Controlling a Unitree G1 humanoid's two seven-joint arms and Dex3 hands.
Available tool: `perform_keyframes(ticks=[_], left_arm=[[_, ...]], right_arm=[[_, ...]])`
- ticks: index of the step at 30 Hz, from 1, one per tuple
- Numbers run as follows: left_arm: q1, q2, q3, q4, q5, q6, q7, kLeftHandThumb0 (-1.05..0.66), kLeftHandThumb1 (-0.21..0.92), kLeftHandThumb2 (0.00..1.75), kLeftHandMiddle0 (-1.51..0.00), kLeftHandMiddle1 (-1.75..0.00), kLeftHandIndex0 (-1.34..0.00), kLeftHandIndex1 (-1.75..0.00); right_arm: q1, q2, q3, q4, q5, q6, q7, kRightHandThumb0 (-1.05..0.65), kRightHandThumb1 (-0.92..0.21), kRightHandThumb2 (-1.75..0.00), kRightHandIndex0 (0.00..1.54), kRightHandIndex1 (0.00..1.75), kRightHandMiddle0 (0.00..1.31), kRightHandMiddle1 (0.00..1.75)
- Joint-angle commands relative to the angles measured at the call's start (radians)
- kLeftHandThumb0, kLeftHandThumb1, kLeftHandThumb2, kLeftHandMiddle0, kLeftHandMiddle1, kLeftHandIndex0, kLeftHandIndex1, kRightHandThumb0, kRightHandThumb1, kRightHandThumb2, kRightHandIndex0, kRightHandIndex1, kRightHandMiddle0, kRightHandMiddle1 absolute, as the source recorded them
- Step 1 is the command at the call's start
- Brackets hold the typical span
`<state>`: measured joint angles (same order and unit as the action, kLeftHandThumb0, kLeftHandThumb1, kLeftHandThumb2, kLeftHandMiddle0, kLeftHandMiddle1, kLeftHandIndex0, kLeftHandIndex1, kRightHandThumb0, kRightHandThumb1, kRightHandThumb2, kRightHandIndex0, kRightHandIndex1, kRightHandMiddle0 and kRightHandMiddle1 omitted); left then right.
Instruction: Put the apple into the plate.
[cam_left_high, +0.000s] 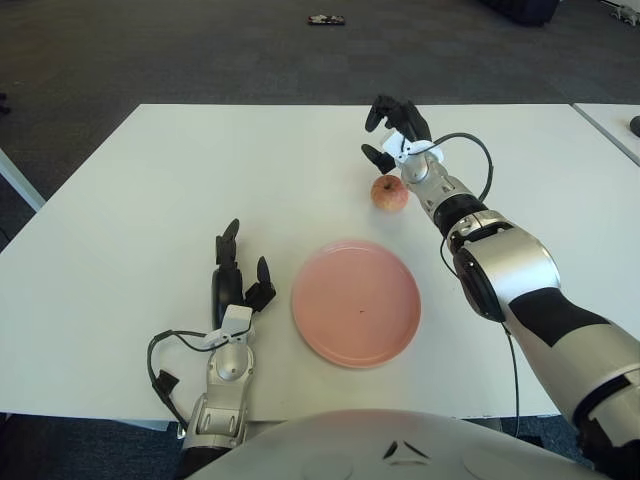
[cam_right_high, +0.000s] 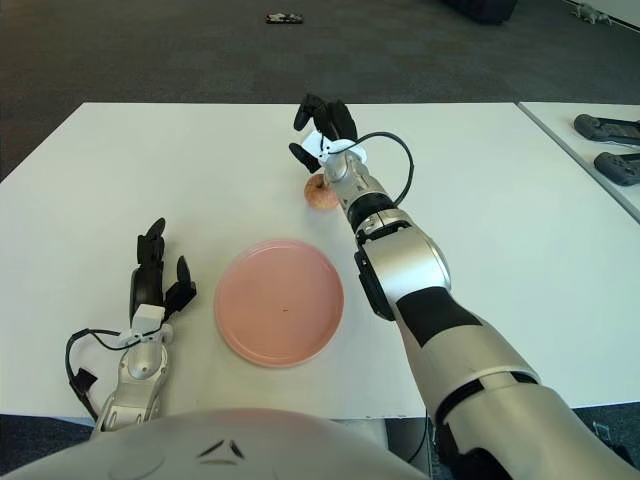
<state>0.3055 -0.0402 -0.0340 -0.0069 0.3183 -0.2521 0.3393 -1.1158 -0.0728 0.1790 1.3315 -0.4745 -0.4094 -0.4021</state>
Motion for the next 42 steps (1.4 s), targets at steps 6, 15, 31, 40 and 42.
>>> perform_keyframes(ticks=[6,15,31,40,42], left_arm=[[-0.027,0.010,0.007,0.009,-0.008,0.014,-0.011,-0.84,0.92,0.94,-0.23,-0.10,0.00,-0.60],[-0.040,0.011,0.010,0.012,-0.018,0.018,-0.021,-0.83,0.92,0.93,-0.23,-0.10,0.00,-0.57],[-0.046,0.022,0.012,0.022,-0.018,0.022,-0.029,-0.85,0.92,0.94,-0.22,-0.09,0.00,-0.60],[-0.049,0.025,0.015,0.028,-0.021,0.020,-0.030,-0.84,0.92,0.94,-0.22,-0.09,0.00,-0.60],[-0.048,0.027,0.017,0.029,-0.021,0.017,-0.029,-0.84,0.92,0.94,-0.22,-0.09,0.00,-0.61]], right_arm=[[-0.005,-0.026,-0.014,-0.033,0.042,-0.074,0.019,0.00,-0.03,-1.60,0.88,1.60,0.60,1.75],[0.014,-0.043,-0.017,-0.063,0.060,-0.125,0.039,0.00,-0.03,-1.61,0.86,1.65,0.59,1.75],[-0.009,-0.086,0.028,0.002,0.016,-0.033,0.107,-0.01,-0.05,-1.62,0.83,1.72,0.57,1.75],[0.004,-0.107,0.167,0.036,-0.113,0.122,0.201,-0.86,-0.86,-0.41,0.04,0.71,0.04,0.91],[0.005,-0.106,0.203,0.039,-0.147,0.153,0.200,-0.95,-0.89,-0.36,0.02,0.40,0.02,0.61]])
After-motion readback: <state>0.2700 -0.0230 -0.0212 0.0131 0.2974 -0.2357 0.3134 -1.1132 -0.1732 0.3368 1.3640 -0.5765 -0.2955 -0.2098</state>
